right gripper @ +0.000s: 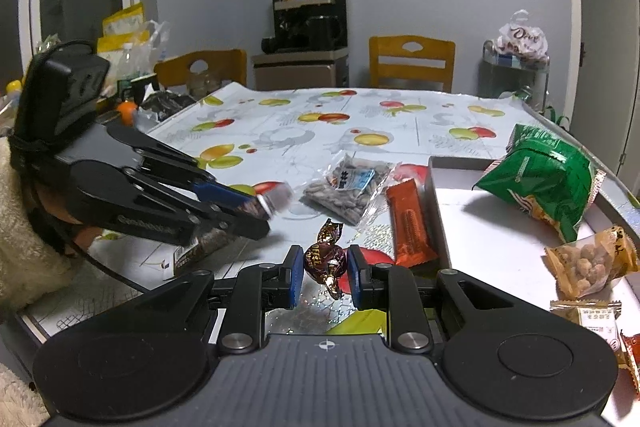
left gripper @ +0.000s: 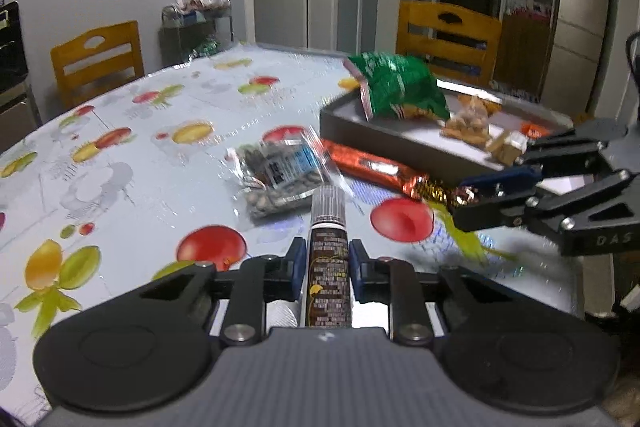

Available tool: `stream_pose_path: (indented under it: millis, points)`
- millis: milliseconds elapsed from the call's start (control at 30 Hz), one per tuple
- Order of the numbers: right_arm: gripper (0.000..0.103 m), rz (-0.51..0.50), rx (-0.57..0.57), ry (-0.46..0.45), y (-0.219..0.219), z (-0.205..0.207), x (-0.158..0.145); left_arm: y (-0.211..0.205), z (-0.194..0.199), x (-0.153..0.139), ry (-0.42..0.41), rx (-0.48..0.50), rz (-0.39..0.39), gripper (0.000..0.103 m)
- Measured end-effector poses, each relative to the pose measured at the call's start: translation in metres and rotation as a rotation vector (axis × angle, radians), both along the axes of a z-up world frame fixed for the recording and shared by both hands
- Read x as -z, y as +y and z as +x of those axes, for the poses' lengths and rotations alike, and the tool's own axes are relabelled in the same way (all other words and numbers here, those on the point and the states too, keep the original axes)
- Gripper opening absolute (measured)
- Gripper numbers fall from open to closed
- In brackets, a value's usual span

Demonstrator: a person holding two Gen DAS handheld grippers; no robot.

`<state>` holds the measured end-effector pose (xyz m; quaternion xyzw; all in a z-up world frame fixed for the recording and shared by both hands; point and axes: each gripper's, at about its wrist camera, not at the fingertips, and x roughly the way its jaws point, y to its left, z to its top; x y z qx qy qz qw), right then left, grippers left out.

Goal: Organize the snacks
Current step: 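Carry drink tube with left gripper while right gripper holds chocolate above table, then move drink tube with left gripper and chocolate with right gripper over box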

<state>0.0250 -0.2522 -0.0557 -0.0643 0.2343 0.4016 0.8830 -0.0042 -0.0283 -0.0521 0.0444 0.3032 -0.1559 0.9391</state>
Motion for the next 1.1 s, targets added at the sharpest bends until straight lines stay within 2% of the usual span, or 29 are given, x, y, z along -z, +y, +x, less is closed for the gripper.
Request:
stream_pose_path:
  millis: [533, 800, 1100]
  points:
    - [0.025, 0.049, -0.001, -0.081, -0.01, -0.007, -0.019, 0.007, -0.041, -0.045, -0.139, -0.042, -0.037, 0.019]
    - [0.025, 0.071, 0.008, -0.105, -0.019, -0.005, -0.027, 0.003, -0.044, -0.061, -0.169, -0.034, -0.033, 0.019]
    - [0.025, 0.101, 0.035, -0.122, -0.039, 0.002, -0.035, -0.022, -0.033, -0.081, -0.193, 0.011, -0.029, 0.019]
